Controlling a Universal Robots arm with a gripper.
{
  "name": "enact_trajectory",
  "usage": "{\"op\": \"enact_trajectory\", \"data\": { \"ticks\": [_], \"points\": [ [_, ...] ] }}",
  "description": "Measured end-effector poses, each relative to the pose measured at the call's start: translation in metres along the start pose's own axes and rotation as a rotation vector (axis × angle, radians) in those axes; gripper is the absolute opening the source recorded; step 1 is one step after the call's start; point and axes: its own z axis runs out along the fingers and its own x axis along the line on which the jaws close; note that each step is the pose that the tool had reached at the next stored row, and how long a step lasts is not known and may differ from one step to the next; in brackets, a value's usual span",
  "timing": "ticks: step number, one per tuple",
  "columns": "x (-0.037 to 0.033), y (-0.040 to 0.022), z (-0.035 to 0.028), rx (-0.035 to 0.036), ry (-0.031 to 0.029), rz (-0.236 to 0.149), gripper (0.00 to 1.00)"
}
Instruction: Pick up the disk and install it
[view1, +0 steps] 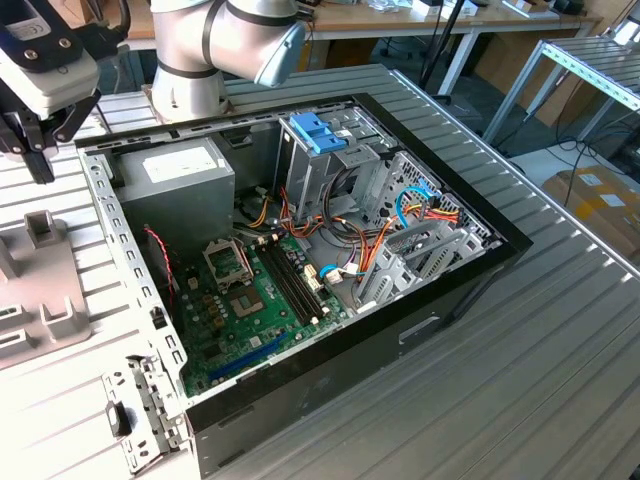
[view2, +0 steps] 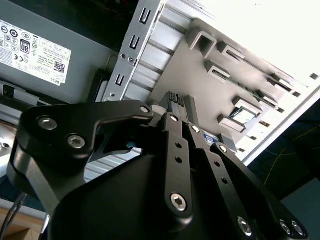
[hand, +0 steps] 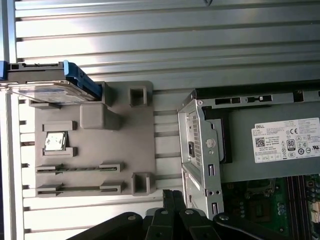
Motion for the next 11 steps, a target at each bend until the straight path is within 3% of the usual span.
{"op": "enact_trajectory", "data": {
  "ticks": [11],
  "points": [
    [0.0050,-0.0004,0.0001,0.0000,0.0000,0.000,0.11]
  ]
}}
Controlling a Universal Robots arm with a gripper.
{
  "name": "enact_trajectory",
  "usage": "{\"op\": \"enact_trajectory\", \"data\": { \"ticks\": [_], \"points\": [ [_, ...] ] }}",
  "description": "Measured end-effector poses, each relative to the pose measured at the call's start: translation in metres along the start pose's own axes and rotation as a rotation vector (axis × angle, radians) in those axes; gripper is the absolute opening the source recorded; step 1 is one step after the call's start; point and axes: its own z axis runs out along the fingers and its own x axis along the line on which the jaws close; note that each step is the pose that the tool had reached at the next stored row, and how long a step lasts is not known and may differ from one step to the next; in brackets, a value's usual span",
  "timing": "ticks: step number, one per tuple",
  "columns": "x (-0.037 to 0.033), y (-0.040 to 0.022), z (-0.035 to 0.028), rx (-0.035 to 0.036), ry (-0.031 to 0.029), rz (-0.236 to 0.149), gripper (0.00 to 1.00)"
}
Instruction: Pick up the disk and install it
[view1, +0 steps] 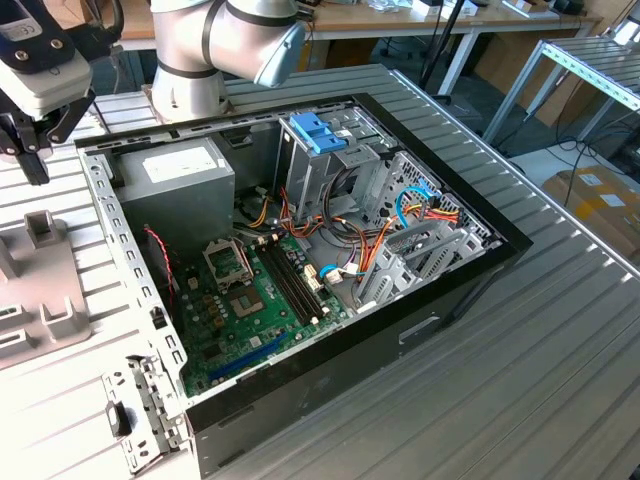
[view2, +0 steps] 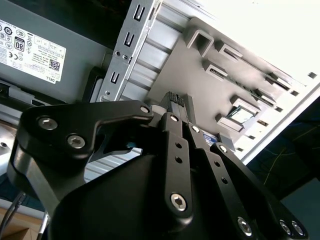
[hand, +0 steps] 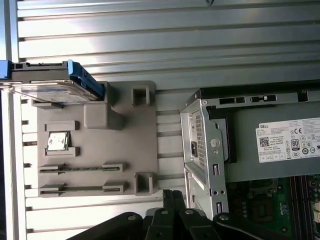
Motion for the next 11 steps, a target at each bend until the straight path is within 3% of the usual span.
{"op": "enact_trajectory", "data": {
  "ticks": [11],
  "points": [
    [0.0075,-0.0006,0.0000,0.0000,0.0000,0.000,0.11]
  ]
}}
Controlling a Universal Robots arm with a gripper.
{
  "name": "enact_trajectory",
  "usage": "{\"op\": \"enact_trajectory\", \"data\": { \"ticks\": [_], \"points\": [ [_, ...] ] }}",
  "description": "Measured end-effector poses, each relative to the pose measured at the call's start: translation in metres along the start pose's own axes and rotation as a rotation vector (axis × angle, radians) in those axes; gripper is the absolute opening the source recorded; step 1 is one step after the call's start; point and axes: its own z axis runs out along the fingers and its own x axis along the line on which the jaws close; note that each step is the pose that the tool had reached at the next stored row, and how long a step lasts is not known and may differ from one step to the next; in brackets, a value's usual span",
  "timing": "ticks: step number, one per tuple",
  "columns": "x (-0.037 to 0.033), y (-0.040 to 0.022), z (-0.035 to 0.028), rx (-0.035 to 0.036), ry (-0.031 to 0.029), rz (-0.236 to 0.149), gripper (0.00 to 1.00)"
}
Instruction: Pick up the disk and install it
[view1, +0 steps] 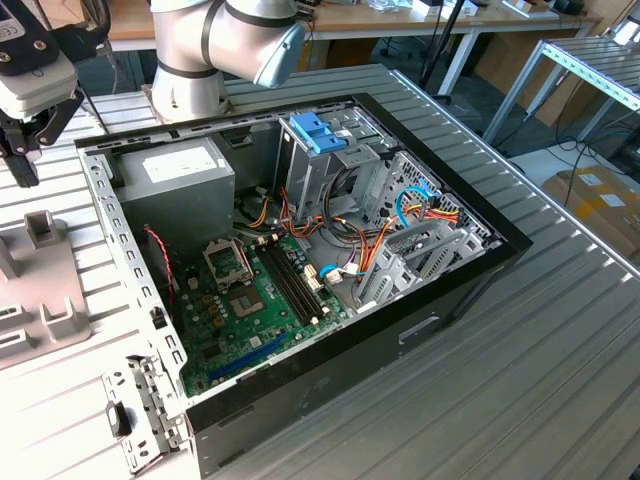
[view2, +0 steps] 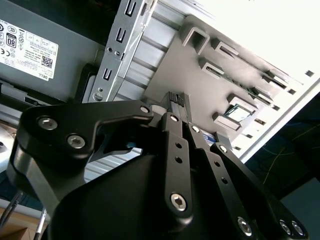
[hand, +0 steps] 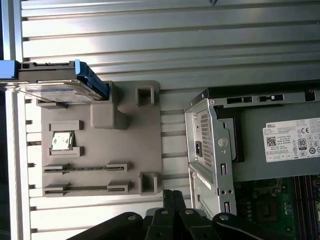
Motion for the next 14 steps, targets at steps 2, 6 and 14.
{"op": "enact_trajectory", "data": {
  "ticks": [2,6,14],
  "points": [
    [0.0009,-0.0001,0.0000,0.0000,-0.0001,0.000,0.11],
    [0.0034,-0.0003,0.0000,0.0000,0.0000,0.000,0.11],
    [0.0210,-0.0016,0.0006,0.0000,0.0000,0.000,0.11]
  ]
}}
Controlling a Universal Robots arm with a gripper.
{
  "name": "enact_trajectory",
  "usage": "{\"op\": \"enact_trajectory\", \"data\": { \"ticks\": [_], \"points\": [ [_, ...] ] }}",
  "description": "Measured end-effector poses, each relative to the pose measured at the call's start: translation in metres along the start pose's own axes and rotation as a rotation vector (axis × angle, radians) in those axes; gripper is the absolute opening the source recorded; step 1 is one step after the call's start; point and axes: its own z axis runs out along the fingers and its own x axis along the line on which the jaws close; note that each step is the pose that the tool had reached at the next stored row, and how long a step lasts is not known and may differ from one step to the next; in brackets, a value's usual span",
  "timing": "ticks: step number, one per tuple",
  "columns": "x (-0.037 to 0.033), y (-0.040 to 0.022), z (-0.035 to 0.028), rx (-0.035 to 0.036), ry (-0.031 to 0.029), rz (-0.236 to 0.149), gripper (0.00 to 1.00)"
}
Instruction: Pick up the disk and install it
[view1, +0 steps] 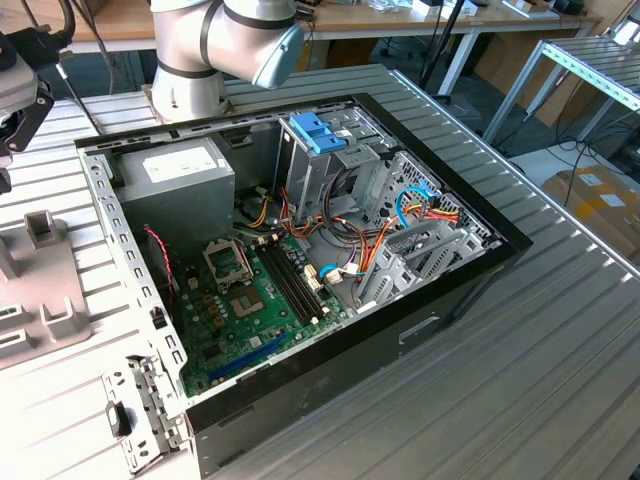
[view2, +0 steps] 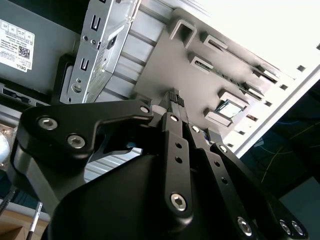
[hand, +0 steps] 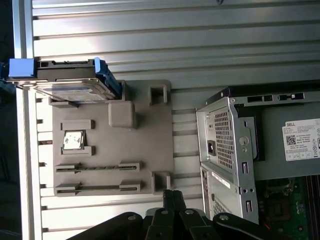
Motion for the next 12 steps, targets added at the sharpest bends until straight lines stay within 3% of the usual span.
{"op": "enact_trajectory", "data": {
  "ticks": [12],
  "points": [
    [0.0040,-0.0003,0.0003,0.0000,0.0000,0.000,0.11]
  ]
}}
